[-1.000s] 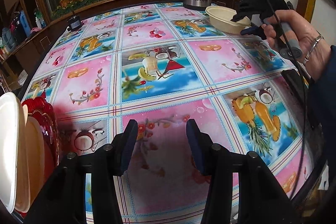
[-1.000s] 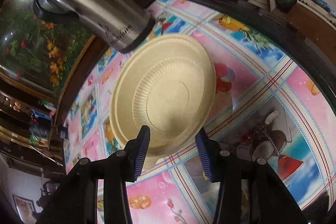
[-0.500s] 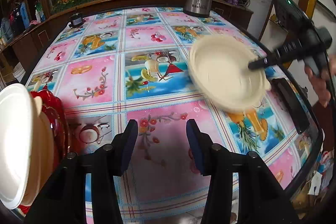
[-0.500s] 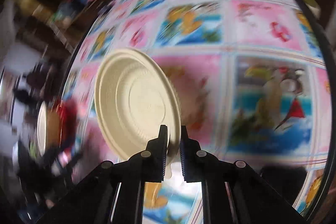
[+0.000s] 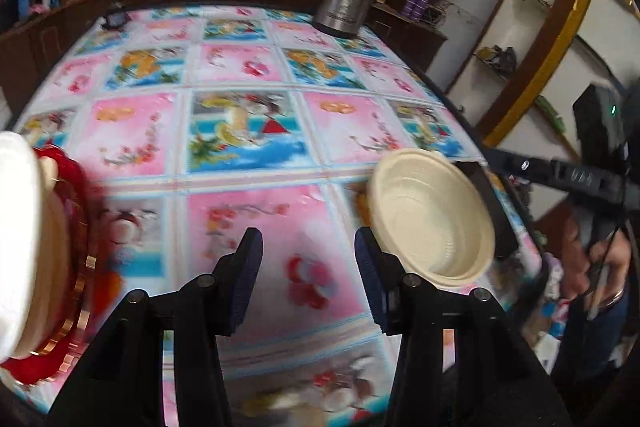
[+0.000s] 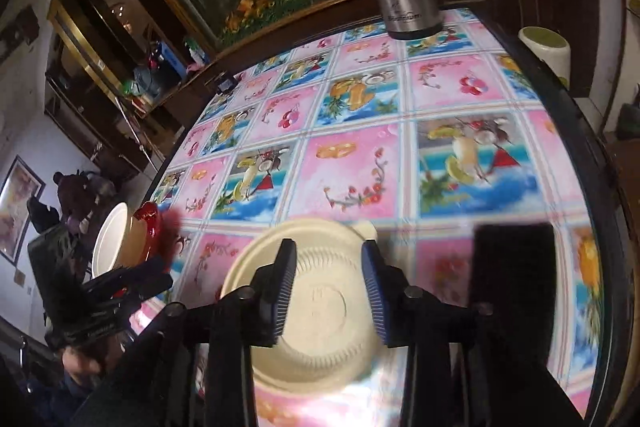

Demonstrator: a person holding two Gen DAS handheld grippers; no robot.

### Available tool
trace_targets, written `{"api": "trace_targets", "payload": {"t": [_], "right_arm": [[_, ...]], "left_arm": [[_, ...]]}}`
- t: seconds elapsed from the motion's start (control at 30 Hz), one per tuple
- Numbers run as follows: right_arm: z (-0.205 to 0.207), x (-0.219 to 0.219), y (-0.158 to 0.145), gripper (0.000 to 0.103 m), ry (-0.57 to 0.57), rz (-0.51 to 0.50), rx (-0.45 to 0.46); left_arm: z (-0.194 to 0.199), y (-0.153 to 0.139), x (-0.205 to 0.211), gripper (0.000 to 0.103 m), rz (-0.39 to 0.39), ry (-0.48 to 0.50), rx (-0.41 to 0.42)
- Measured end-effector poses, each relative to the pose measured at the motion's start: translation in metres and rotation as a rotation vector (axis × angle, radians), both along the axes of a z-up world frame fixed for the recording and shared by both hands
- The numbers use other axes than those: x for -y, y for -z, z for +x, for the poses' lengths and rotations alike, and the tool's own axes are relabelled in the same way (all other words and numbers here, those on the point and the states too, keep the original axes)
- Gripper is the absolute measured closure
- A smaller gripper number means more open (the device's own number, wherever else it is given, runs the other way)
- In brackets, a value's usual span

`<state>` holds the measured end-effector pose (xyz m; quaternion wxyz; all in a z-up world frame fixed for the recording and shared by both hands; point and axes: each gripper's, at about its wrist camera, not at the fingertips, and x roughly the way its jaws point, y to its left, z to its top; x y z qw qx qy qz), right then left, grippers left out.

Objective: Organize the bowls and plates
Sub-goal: 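Lift the small beige bowl and carry it toward the stack with right tool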

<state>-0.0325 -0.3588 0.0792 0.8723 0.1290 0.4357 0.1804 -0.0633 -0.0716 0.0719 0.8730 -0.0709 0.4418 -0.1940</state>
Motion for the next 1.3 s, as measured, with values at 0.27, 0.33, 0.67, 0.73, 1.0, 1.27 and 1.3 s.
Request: {"api": "trace_targets", "payload": {"t": [0.27,0.33,0.67,0.73,1.0,1.27,1.3], "right_arm": [[-0.017,0.021,0.047,0.070,0.020,0.158,-0.128],[-0.024,0.013,0.054,0.070,0.019,0.194,-0.135],[-0.053,-0.021,0.048,0.065,-0.074,0.163,-0.075],[-0.051,-0.015,0.044,0.065,-0.028,0.133,-0.040],[-0.034,-0.020,0.052,0.090,0.012,0.105,-0.030],[-0.048,-0.048,0.046,0.090,0.029,0.053,0.007],[-0.047,-0.049,0.047,0.090,0.026,0.060,0.002]], "left_arm": [[-0.012,0.011,0.046,0.057,-0.014,0.129,-0.070],[-0.012,0.013,0.045,0.057,0.008,0.113,-0.074],[-0.008,0.020,0.023,0.057,0.044,0.035,-0.071],[-0.008,0.023,0.025,0.057,0.048,0.037,-0.066],[-0.001,0.033,0.034,0.082,0.069,0.035,-0.055],[-0.012,0.020,0.031,0.084,0.200,-0.022,0.090],[-0.013,0.018,0.030,0.084,0.216,-0.028,0.108]]}}
